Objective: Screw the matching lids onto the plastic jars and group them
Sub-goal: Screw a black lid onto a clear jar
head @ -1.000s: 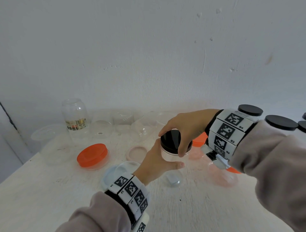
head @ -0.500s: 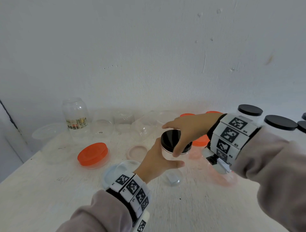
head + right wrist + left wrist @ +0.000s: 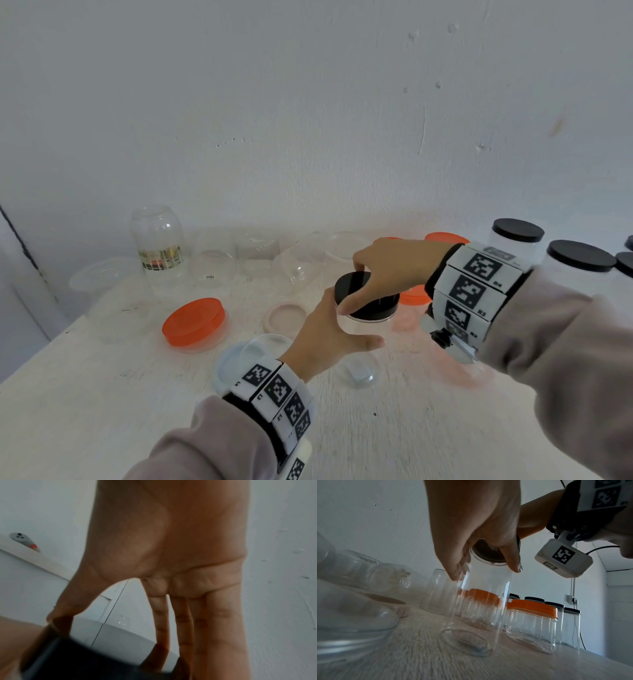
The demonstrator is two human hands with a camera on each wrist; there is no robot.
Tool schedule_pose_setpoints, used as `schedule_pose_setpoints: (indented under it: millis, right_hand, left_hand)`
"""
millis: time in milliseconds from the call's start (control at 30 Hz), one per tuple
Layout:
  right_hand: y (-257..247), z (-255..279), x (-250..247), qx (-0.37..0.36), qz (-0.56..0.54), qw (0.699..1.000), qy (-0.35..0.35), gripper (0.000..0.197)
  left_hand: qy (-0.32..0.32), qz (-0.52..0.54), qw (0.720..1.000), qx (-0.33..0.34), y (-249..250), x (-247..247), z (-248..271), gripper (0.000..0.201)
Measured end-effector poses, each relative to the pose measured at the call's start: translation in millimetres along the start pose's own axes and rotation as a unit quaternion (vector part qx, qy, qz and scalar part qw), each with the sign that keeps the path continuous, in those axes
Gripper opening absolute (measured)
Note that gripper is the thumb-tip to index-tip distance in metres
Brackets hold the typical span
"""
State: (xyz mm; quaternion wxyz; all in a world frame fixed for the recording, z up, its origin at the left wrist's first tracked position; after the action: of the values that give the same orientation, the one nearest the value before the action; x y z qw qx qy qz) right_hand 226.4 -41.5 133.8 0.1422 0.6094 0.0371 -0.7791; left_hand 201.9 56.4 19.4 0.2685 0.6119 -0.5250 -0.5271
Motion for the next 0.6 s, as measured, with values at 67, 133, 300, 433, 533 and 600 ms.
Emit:
schedule_pose_setpoints:
  millis: [67,133,300,433,533,600]
  right_hand:
    - [2.0,1.4,0.7,-0.012,-0.001,0.999,-0.048,0.089]
    - [1.2,6.2,-0.8,-0.039,-0.006,0.995,-0.089,0.090]
    - [-1.8,5.9,-4.9,-0.072,-0.025,0.995,-0.066,0.078]
    - [-0.9,1.1,-2.2,-0.037,-0.037,0.998,-0.042,0.072]
    - [-1.8,-0.5,-0.1,-0.008,-0.010,1.000,-0.008,0.075]
    - [-1.1,-0.2,0.6,-0.004,-0.001,1.000,-0.020,0.080]
  left_hand:
    - [-0.002,0.004,1.000,-0.001,-0.4,0.1,-0.4,0.088]
    - [-0.004,0.003,1.000,-0.001,-0.7,0.4,-0.6,0.090]
    - [-0.007,0.003,1.000,0.001,-0.4,0.9,-0.6,0.092]
    - [-0.004,0.003,1.000,0.003,-0.1,0.1,-0.2,0.089]
    - [-0.005,-0.005,1.000,0.000,-0.7,0.3,0.6,0.085]
    - [-0.004,-0.003,1.000,0.001,-0.7,0.6,0.5,0.085]
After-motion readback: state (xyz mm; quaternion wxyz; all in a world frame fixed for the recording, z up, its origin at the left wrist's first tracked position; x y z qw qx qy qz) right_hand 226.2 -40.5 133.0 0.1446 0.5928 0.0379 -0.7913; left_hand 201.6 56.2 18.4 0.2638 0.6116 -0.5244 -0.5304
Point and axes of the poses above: each hand's wrist, its own z-axis away from the middle knuckle, its own x-axis out of the palm, y = z × x, the point moved 6 cm from there along -z, towards the middle knuckle, and after that the axes turned 11 degrees about x, right-handed, at the moved point
